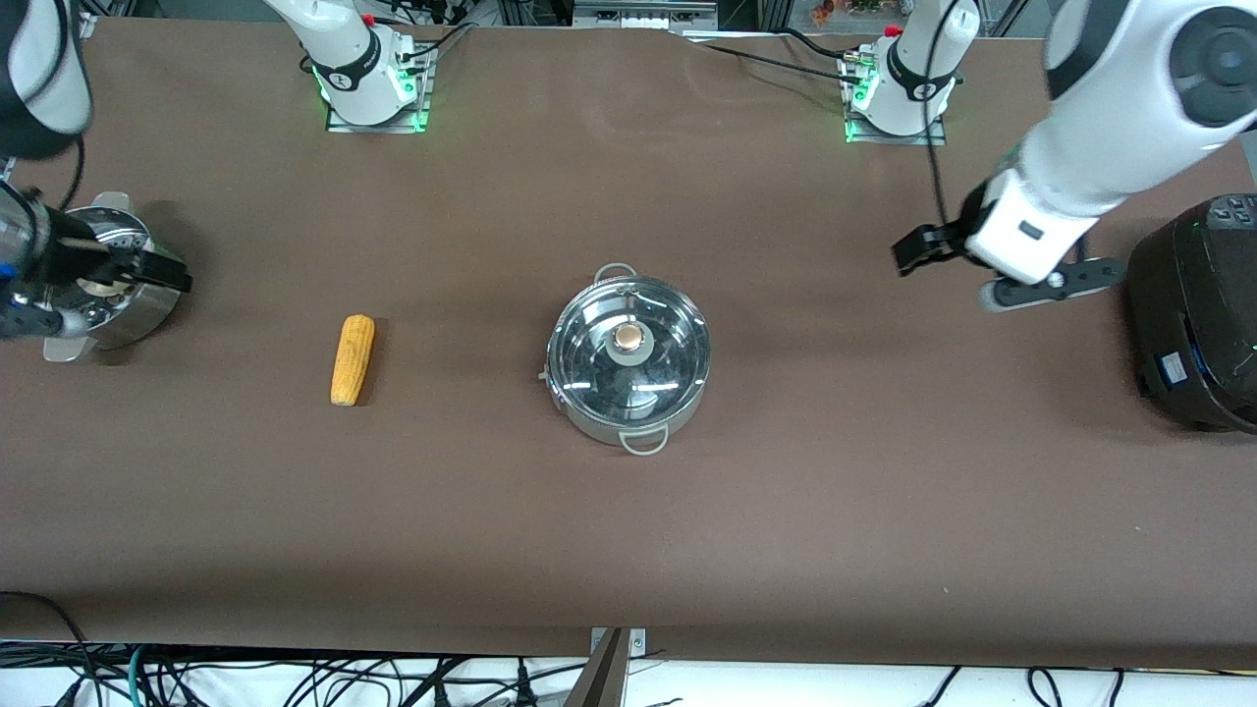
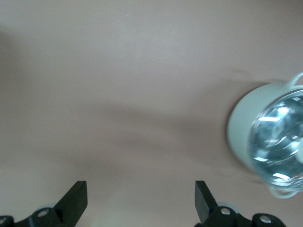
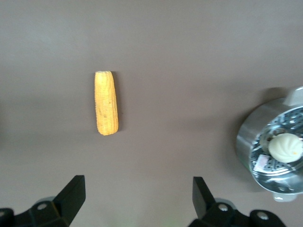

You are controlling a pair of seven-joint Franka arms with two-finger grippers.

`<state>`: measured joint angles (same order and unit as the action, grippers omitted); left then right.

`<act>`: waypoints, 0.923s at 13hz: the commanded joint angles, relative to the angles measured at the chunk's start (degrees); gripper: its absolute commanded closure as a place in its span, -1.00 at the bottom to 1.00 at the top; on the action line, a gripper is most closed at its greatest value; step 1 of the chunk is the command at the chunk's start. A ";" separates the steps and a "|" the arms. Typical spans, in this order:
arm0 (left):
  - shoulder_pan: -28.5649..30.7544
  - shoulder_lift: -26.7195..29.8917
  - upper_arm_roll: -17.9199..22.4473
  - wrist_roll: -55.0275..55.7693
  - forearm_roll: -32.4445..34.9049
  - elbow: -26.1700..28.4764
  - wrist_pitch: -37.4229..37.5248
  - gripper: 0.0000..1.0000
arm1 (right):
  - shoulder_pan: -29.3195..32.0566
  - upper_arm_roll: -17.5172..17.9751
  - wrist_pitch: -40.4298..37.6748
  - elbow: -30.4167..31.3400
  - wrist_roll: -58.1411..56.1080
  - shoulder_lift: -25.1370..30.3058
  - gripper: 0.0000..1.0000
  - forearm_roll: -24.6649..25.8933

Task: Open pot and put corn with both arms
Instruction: 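Reach the left gripper to the lid knob while the right gripper reaches the corn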

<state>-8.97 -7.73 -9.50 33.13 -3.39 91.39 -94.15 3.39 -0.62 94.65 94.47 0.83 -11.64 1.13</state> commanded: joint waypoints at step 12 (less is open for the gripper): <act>-25.83 -33.74 0.54 34.37 5.23 -29.25 -10.95 -1.00 | -3.47 0.35 16.96 6.86 10.50 -13.66 -1.00 0.36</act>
<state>-33.49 -37.64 -9.74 66.13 0.19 65.94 -103.42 0.41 -0.52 109.54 99.74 8.86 -24.55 1.14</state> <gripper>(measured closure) 0.000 0.000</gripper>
